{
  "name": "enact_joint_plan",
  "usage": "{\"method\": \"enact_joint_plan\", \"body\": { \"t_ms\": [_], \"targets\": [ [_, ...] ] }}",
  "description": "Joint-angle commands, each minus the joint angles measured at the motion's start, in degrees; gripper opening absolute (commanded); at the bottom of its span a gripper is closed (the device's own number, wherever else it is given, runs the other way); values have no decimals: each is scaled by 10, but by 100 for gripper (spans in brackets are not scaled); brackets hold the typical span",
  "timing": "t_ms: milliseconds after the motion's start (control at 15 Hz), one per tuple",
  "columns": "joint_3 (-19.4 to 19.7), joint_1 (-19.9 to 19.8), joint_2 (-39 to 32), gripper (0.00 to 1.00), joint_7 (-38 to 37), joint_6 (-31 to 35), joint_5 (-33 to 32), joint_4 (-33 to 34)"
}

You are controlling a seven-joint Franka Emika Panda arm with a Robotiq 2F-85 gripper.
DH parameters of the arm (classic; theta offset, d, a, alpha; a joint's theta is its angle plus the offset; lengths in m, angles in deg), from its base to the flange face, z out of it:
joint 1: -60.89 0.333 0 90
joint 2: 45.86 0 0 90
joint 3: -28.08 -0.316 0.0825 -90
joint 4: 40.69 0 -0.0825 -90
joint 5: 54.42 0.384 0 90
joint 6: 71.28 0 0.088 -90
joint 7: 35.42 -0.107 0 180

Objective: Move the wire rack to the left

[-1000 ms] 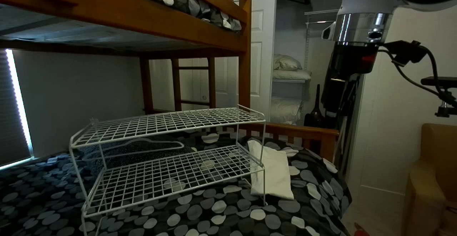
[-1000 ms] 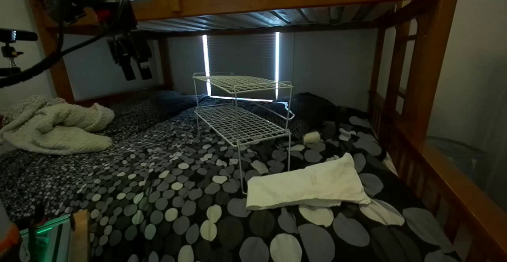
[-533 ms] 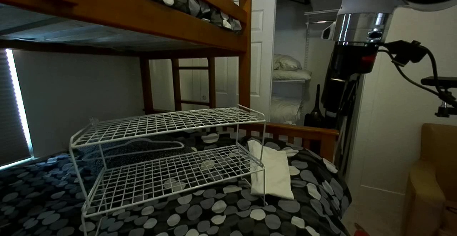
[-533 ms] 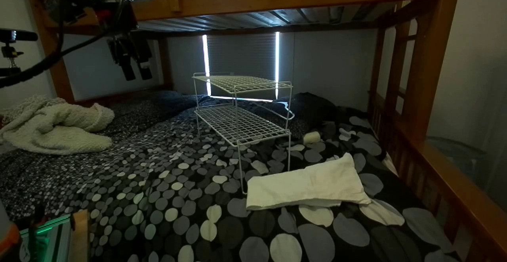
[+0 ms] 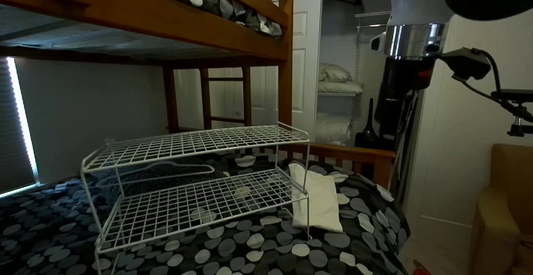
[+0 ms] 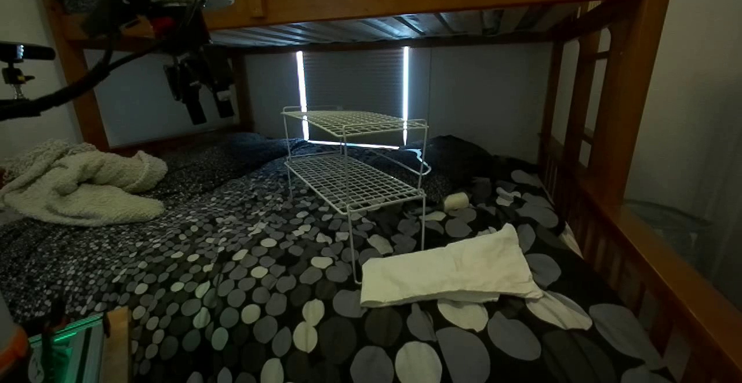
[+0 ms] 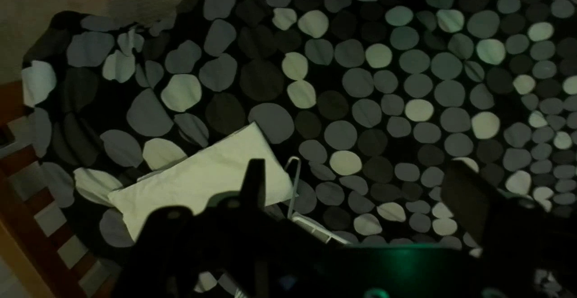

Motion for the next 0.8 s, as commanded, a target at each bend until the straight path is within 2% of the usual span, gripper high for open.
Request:
{"method": "enact_joint_plan", "body": {
  "t_ms": [0,267,467,733],
  "targets": [
    [-12,-7,-87,100,40,24,-87,32],
    [-42,11,-168,100,51,76,-162,61],
    [-86,14,-210,100,20,128,-237,73],
    [-114,43,-243,100,19,205,-278,86]
  ]
}}
